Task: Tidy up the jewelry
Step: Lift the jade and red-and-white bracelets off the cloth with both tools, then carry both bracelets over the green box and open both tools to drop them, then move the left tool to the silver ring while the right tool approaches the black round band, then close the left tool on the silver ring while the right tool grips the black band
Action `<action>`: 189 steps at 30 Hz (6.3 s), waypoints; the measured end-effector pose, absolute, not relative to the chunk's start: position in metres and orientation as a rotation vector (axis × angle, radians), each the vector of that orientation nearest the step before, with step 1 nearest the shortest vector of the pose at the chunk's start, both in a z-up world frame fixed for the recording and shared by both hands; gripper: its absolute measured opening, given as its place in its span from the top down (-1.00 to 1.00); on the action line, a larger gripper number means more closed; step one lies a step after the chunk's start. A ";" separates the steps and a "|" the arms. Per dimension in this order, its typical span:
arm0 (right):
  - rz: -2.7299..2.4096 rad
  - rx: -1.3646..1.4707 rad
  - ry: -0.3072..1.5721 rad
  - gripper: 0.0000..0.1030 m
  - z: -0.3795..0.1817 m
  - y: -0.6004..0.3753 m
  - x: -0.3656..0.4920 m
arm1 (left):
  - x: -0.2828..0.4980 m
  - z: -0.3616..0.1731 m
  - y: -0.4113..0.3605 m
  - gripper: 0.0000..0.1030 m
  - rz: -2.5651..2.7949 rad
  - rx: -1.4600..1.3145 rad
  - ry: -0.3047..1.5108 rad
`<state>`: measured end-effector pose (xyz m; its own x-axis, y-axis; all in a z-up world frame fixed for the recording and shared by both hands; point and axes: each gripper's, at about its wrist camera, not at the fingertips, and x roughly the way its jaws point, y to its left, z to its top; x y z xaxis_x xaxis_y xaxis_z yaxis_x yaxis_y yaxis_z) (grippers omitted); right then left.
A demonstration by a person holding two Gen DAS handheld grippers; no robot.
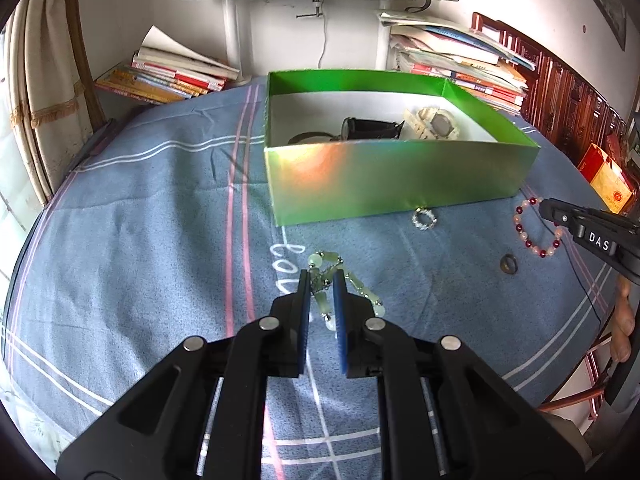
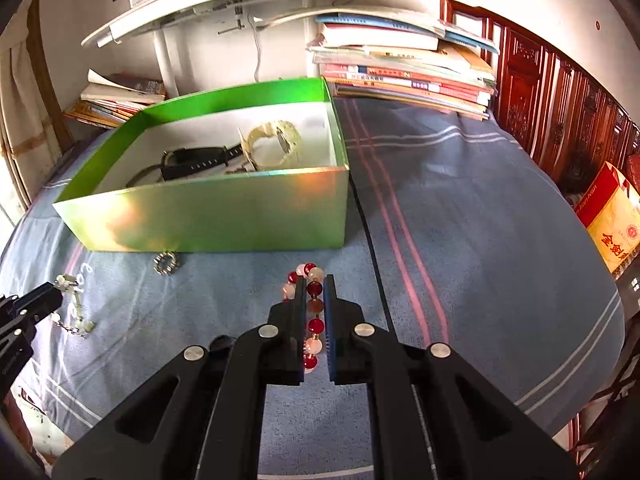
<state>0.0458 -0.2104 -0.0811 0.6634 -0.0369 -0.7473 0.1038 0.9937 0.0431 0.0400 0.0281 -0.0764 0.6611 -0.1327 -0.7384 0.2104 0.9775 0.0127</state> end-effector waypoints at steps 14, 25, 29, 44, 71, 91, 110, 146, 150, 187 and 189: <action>-0.165 0.133 0.900 0.64 -0.101 -0.247 0.040 | 0.042 -0.096 0.043 0.70 -0.157 0.096 0.879; -0.164 0.105 0.912 0.33 -0.105 -0.242 0.044 | 0.046 -0.103 0.041 0.46 -0.149 0.105 0.886; -0.168 0.091 0.899 0.33 -0.106 -0.240 0.045 | 0.048 -0.104 0.041 0.30 -0.139 0.106 0.873; -0.103 0.068 0.874 0.84 -0.106 -0.223 0.044 | 0.044 -0.103 0.030 0.81 -0.153 0.105 0.870; 0.001 0.042 0.727 0.85 -0.043 -0.190 0.036 | 0.039 -0.047 0.024 0.84 -0.199 0.080 0.739; 0.041 0.064 0.704 0.84 -0.018 -0.186 0.139 | 0.156 0.001 -0.015 0.87 -0.262 0.083 0.692; 0.036 0.056 0.833 0.14 -0.063 -0.196 0.039 | 0.055 -0.012 0.002 0.10 -0.330 0.088 0.682; 0.096 -0.015 0.902 -0.07 -0.106 -0.165 0.032 | 0.083 -0.096 -0.017 0.36 -0.241 0.042 0.936; 0.093 -0.020 0.898 -0.07 -0.106 -0.165 0.033 | 0.082 -0.091 -0.036 0.35 -0.296 0.048 0.916; 0.017 0.021 0.850 0.41 -0.107 -0.178 0.037 | 0.099 -0.102 -0.066 0.56 -0.262 0.043 0.912; 0.020 0.014 0.846 0.57 -0.107 -0.177 0.037 | 0.098 -0.103 -0.066 0.71 -0.262 0.051 0.901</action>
<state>0.0369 -0.1771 -0.1069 0.6630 0.0231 -0.7483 -0.0117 0.9997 0.0205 0.0980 -0.0661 -0.1026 0.5910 -0.2036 -0.7806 0.2460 0.9670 -0.0660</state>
